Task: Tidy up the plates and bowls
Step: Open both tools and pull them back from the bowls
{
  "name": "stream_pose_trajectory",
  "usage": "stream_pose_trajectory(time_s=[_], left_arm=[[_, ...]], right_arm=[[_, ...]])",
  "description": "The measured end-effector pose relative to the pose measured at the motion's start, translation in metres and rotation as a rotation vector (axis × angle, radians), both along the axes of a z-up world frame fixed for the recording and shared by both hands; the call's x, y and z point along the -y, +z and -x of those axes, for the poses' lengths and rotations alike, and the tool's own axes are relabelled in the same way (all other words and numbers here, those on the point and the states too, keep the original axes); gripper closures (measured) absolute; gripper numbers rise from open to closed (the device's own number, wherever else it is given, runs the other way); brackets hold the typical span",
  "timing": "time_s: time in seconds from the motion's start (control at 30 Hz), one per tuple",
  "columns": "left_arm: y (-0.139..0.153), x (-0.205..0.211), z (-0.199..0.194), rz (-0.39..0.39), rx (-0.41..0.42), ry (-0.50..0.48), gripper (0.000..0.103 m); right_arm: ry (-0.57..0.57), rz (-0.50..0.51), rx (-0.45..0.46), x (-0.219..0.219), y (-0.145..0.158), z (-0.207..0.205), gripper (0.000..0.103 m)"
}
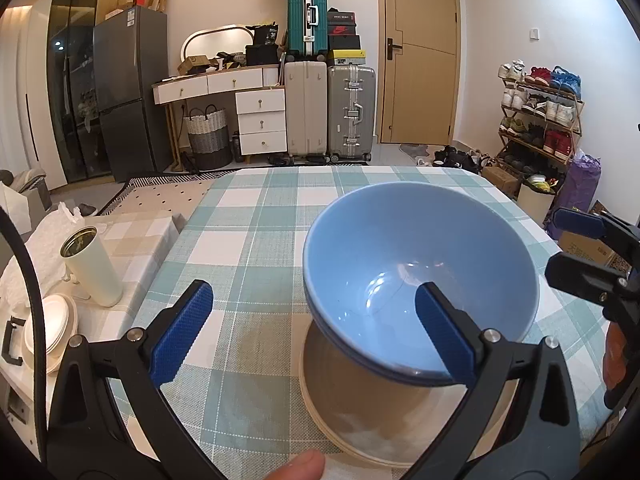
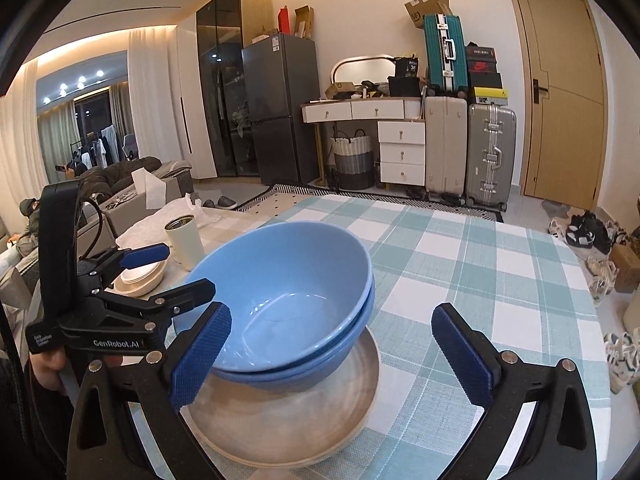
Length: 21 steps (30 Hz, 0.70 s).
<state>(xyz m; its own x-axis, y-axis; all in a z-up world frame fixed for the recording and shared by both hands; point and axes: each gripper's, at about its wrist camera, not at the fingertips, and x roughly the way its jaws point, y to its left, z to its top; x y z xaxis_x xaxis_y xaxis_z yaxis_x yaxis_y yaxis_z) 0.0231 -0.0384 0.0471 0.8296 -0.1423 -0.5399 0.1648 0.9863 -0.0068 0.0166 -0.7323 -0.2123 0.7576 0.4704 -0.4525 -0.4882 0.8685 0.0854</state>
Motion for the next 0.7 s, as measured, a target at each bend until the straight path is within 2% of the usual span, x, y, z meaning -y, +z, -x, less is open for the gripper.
stream_pose_trajectory(time_s=[0.33,0.7], left_arm=[[-0.007,-0.012,0.019,0.025,0.03,-0.016,0.002],[-0.01,-0.025,0.037,0.052,0.101,-0.044,0.002]], right_arm=[[-0.014,-0.048,0.034,0.025,-0.015,0.017,0.001],[-0.041,-0.066,0.044,0.04,-0.038,0.031,0.001]])
